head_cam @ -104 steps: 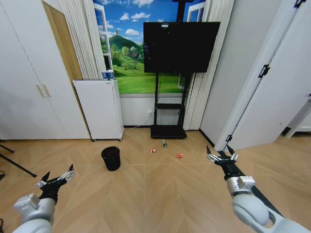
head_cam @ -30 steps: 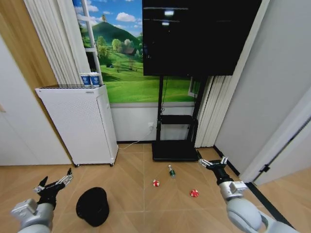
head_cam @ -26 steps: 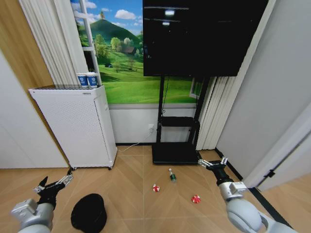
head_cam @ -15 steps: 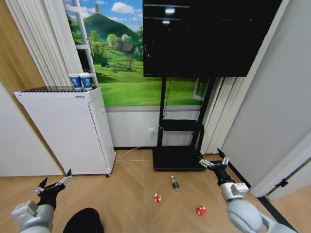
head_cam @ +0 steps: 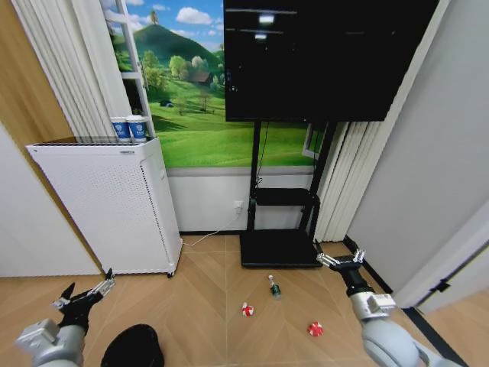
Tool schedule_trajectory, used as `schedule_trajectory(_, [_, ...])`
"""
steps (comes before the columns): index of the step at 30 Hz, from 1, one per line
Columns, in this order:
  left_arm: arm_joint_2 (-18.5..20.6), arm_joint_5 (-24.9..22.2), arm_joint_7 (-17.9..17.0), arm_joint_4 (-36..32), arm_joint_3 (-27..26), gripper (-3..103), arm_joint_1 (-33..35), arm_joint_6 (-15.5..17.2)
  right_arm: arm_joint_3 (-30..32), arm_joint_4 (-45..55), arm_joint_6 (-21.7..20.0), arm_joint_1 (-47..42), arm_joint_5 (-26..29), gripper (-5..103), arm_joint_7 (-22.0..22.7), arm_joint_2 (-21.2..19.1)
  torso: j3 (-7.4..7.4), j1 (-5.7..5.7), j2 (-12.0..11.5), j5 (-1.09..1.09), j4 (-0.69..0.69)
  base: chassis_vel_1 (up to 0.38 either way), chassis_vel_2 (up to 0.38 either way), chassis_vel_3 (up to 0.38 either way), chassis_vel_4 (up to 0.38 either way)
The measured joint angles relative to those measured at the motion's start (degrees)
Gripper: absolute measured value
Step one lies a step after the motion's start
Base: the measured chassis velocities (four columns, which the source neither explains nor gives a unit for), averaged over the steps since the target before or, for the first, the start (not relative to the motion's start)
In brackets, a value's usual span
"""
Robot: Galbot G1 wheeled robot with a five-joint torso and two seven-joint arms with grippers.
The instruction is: Pick up the trash bin and place the garbage on the floor into it.
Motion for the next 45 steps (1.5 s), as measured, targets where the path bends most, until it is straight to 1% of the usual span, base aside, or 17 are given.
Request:
schedule_trajectory(5, [-0.38, 0.47, 0.15, -0.38, -0.02, 100, 0.51, 0.0, 0.57, 0.46, 0.05, -0.91, -0.4, 100, -0.08, 0.4, 0.0, 0.0, 0.0, 0.0, -0.01, 0.169, -0.003, -0.14, 0.007])
schedule_trajectory(6, [-0.48, 0.56, 0.15, -0.5, -0.05, 100, 0.61, -0.01, 0.66, 0.57, 0.27, -1.07, -0.5, 100, -0.07, 0.59, 0.0, 0.0, -0.01, 0.0, 0.01, 0.254, -0.027, -0.255, 0.02])
schedule_trajectory(10, [-0.65, 0.61, 0.15, -0.65, -0.18, 100, 0.85, -0.02, 0.95, 0.93, 0.48, -1.44, -0.57, 100, 0.13, 1.02, -0.01, -0.02, 0.0, 0.0, 0.01, 0.307, -0.02, -0.294, 0.015])
schedule_trajectory(12, [-0.79, 0.69, 0.14, -0.66, -0.24, 100, 1.07, -0.01, 1.67, 1.04, 0.64, -2.26, -0.99, 100, 0.08, 1.38, -0.03, -0.04, 0.01, -0.06, 0.01, 0.266, -0.026, -0.259, 0.008])
schedule_trajectory(14, [-0.85, 0.77, 0.15, -0.69, -0.25, 100, 1.12, -0.02, 2.0, 1.05, 0.78, -2.61, -1.31, 100, 0.05, 1.49, -0.04, -0.05, 0.02, -0.05, 0.0, 0.178, -0.031, -0.236, 0.017])
schedule_trajectory(17, [-1.04, 0.89, 0.15, -0.76, -0.21, 100, 1.16, -0.02, 2.8, 1.05, 1.01, -3.45, -1.87, 100, 0.03, 1.71, -0.02, -0.05, 0.01, 0.01, 0.02, 0.029, 0.011, -0.062, 0.012])
schedule_trajectory(22, [-1.52, 1.22, 0.29, -0.78, 0.08, 100, 1.15, 0.12, 4.23, 1.18, 1.54, -5.0, -2.28, 100, -0.14, 2.15, 0.01, 0.01, -0.02, 0.02, -0.02, -0.105, -0.005, 0.071, -0.019])
schedule_trajectory(23, [-1.8, 1.56, 0.45, -0.74, 0.13, 100, 1.3, 0.16, 4.45, 1.18, 1.75, -5.21, -2.54, 100, -0.14, 2.29, 0.01, 0.01, -0.02, 0.03, 0.0, -0.086, -0.005, 0.093, 0.005])
schedule_trajectory(29, [-2.85, 2.86, 1.22, -0.45, 0.28, 100, 1.91, 0.01, 4.83, 1.05, 2.14, -6.1, -3.09, 100, -0.19, 2.43, 0.0, -0.01, -0.01, -0.01, 0.0, -0.016, -0.002, 0.025, 0.0])
schedule_trajectory(36, [-3.62, 4.14, 1.61, -0.77, 0.87, 100, 2.68, 0.1, 4.32, 0.64, 2.66, -5.69, -3.2, 100, -0.56, 2.72, -0.01, -0.01, -0.01, 0.0, 0.0, 0.023, 0.002, -0.031, -0.001])
schedule_trajectory(40, [-3.7, 4.8, 2.7, 0.6, 0.78, 100, 2.76, -1.57, 4.03, 0.44, 3.06, -5.39, -3.28, 100, -0.78, 2.77, 0.0, -0.01, -0.01, -0.01, 0.0, 0.0, 0.0, 0.0, 0.0])
schedule_trajectory(42, [-3.72, 5.05, 2.78, 0.79, 0.55, 100, 2.92, -1.13, 4.02, 0.32, 3.19, -5.34, -3.29, 100, -0.84, 2.77, 0.0, -0.01, -0.01, 0.0, 0.0, 0.0, 0.0, 0.0, 0.0])
schedule_trajectory(44, [-3.84, 4.59, 2.34, 0.53, 0.64, 100, 3.2, 0.09, 4.01, -0.02, 3.51, -5.06, -3.2, 100, -0.96, 2.68, -0.09, -0.06, -0.15, 0.01, 0.01, 0.0, 0.0, 0.0, 0.0])
schedule_trajectory(45, [-3.84, 4.59, 2.34, 0.53, 0.64, 100, 3.2, 0.09, 4.01, -0.02, 3.51, -5.06, -3.2, 100, -0.96, 2.68, -0.09, -0.06, -0.15, 0.01, 0.01, 0.0, 0.0, 0.0, 0.0])
